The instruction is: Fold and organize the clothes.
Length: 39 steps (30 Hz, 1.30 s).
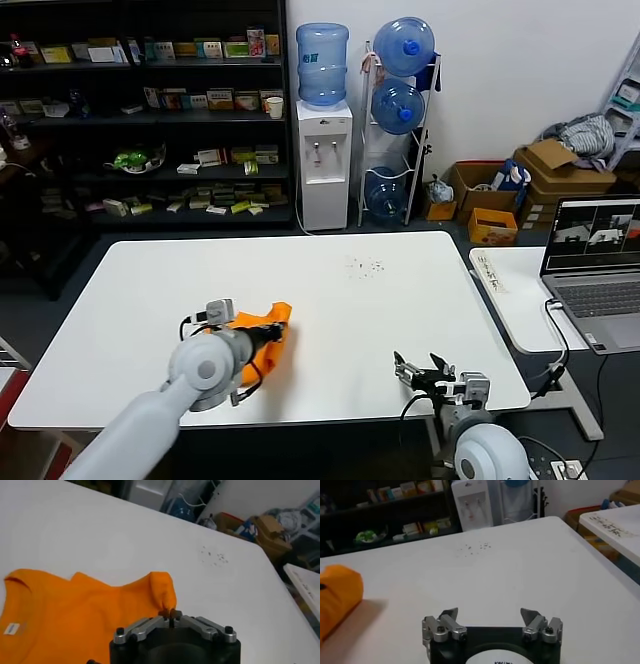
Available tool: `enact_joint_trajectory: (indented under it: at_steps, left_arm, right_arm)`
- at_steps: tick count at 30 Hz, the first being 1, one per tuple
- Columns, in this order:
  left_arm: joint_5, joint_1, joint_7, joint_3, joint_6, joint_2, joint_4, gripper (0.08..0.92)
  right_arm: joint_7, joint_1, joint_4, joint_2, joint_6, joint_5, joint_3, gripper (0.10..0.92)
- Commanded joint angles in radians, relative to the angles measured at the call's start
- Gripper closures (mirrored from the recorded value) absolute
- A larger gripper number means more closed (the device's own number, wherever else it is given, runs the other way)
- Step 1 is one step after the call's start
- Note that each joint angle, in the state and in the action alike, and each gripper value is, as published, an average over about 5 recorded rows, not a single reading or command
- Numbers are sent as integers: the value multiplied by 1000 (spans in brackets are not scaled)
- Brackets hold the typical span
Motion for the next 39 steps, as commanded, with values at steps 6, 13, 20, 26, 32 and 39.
enact_joint_trajectory:
  at_steps: [6,13,20,26,32,39]
  left_arm:
    - [21,-150,-77,147,-11,-159,100,896]
    - [100,-110,-16,122,-11,-149,67,896]
    - [481,193,375,-134,-90,-57,-126,787]
    - [931,653,770,-457,-458,-74,-169,614]
    - [1125,867,949,-709,-865,-211,-27,440]
    - [1131,896,1035,-840,-1100,-359,106,238]
  right_arm:
    - [5,13,-7,12,-3,1,-10,203]
    - [-107,9,-17,9,138,-69,2,203]
    - [-323,15,-34,-13,368,-219,59,203]
    - [-420,-38,-44,-2,477,-238,137,203]
    - [-507,-150,-43,38,558,-247,231,203]
    - [-534,-227,-72,94,632,-285,309,203]
